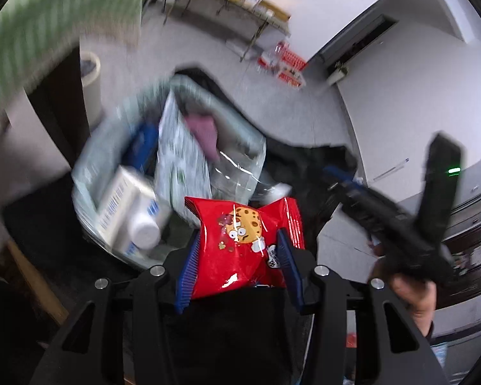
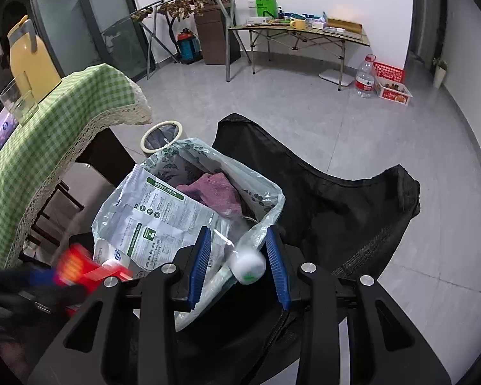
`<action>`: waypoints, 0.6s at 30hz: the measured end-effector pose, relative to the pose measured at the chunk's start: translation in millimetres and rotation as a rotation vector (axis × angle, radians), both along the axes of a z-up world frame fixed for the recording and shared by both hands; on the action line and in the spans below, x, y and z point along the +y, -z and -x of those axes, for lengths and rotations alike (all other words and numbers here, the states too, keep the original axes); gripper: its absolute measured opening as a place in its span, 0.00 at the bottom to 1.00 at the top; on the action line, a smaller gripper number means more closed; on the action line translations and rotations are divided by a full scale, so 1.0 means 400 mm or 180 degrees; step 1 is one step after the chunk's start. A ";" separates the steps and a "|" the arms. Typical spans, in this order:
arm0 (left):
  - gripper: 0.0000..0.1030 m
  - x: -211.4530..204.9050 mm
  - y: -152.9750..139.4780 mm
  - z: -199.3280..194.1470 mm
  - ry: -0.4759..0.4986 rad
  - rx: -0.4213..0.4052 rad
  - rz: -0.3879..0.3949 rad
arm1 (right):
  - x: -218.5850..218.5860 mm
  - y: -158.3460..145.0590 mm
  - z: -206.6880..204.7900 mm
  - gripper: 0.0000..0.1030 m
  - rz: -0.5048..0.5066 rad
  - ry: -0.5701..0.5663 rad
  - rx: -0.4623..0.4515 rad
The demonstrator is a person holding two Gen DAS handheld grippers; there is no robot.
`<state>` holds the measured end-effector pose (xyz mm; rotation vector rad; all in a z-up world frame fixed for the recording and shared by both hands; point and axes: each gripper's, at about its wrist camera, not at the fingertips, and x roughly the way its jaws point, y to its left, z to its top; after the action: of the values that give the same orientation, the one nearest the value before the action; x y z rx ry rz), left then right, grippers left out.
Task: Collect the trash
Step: 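Open both tools to drop the cookie bag and bottle into the bag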
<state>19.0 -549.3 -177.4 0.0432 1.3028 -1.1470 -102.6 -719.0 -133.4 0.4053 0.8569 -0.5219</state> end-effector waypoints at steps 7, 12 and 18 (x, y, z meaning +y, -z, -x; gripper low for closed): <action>0.62 -0.032 0.123 -0.031 -0.0286 -0.0077 -0.0414 | -0.001 0.028 -0.026 0.35 -0.0065 -0.0068 0.0081; 0.68 -0.014 0.094 -0.052 -0.0361 -0.0009 -0.0270 | -0.002 0.056 -0.029 0.35 -0.0138 -0.0056 0.0160; 0.68 -0.009 0.040 -0.044 -0.0353 -0.0104 -0.0180 | -0.012 0.096 -0.014 0.35 -0.0299 0.0017 0.0277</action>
<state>36.7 -553.1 -193.2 0.0307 1.2926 -1.0115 -96.9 -723.7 -172.0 0.4735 0.9670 -0.5083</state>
